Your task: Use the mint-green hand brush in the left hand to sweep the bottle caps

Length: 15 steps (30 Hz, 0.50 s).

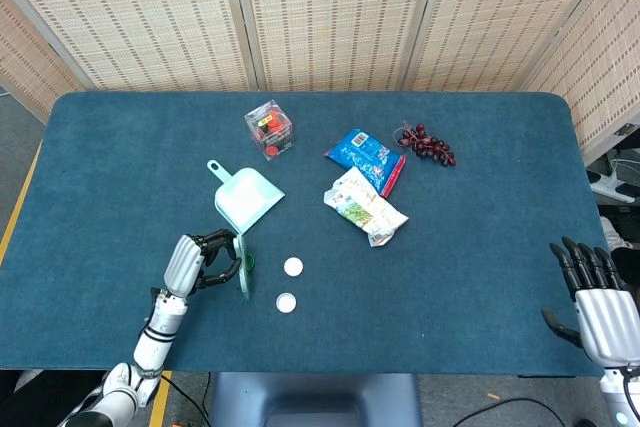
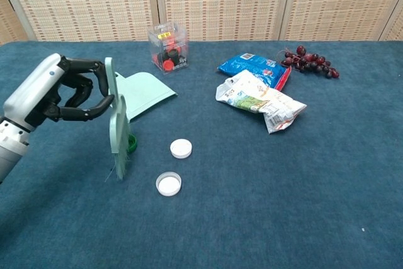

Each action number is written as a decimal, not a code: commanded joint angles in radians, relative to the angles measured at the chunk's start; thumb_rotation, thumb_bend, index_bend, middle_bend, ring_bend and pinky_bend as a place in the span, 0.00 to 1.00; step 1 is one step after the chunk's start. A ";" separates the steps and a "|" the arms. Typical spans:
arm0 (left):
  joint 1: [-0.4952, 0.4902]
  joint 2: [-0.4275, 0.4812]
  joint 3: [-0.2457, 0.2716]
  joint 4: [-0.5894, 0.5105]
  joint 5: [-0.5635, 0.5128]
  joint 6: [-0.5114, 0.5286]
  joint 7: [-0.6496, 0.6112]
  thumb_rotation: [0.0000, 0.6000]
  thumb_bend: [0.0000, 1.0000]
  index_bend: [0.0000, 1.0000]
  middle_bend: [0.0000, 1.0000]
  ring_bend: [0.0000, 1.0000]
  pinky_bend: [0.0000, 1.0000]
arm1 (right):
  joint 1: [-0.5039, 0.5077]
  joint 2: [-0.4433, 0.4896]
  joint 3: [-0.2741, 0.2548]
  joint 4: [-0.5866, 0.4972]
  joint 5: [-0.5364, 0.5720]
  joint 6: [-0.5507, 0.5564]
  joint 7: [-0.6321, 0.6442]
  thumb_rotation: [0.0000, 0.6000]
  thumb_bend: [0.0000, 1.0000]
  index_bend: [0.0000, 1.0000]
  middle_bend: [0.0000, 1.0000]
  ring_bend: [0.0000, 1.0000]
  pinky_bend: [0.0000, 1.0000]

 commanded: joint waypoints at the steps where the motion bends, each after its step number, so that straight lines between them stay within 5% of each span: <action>1: -0.012 -0.012 0.006 0.003 0.005 -0.008 -0.003 1.00 0.76 0.81 0.99 0.86 0.90 | -0.002 0.004 0.000 -0.001 -0.001 0.005 0.008 1.00 0.18 0.00 0.00 0.00 0.00; 15: -0.058 -0.061 0.027 -0.048 0.037 0.043 -0.026 1.00 0.76 0.81 0.99 0.86 0.90 | -0.008 0.015 0.004 0.001 -0.001 0.016 0.033 1.00 0.18 0.00 0.00 0.00 0.00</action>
